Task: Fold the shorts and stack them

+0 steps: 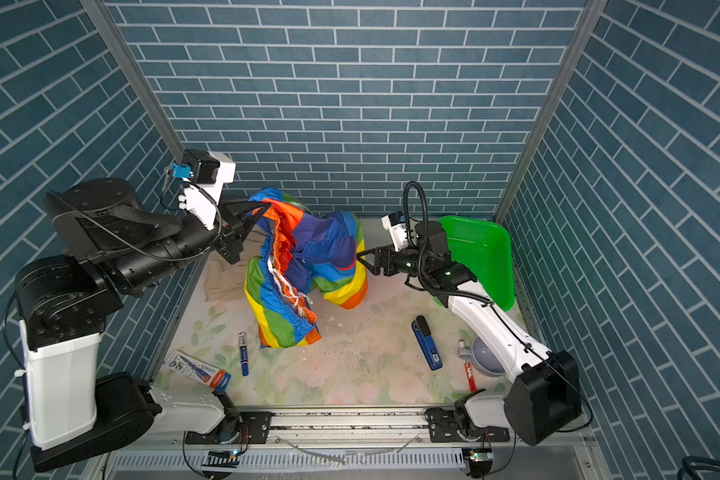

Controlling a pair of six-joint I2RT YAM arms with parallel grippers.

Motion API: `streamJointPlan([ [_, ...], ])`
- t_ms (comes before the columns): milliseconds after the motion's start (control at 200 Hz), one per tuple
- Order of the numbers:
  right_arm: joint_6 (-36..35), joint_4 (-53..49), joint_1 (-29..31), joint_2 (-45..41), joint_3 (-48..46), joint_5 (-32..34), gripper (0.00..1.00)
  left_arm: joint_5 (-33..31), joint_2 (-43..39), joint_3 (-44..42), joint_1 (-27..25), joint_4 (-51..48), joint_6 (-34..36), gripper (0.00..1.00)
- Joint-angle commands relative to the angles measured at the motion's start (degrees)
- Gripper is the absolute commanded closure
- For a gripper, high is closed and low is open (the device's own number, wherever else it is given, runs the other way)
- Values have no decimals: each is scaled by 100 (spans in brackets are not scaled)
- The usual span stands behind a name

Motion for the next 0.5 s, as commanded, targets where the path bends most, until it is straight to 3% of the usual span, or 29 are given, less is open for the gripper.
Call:
streamJointPlan([
  [0, 744, 779, -24, 88, -265, -409, 21, 136, -36, 137, -7, 186, 263, 100],
  [95, 1139, 1320, -24, 202, -510, -612, 23, 136, -46, 137, -3, 248, 280, 100],
  [165, 1539, 1953, -25, 272, -744, -762, 36, 127, -56, 132, -11, 266, 295, 100],
  [200, 1683, 2186, -24, 308, -850, -798, 51, 109, -77, 100, -11, 288, 291, 100],
  [245, 1757, 2277, -22, 360, -938, -752, 81, 72, -105, 39, -10, 331, 299, 100],
  [290, 1740, 2211, -24, 389, -1035, -650, 93, 26, -137, -28, -5, 377, 307, 100],
  [420, 1357, 1413, -22, 446, -1159, -255, 95, -15, -195, -90, -5, 399, 361, 100],
  [495, 1078, 993, -30, 392, -1158, -129, 87, -6, -248, -88, -14, 399, 390, 100],
])
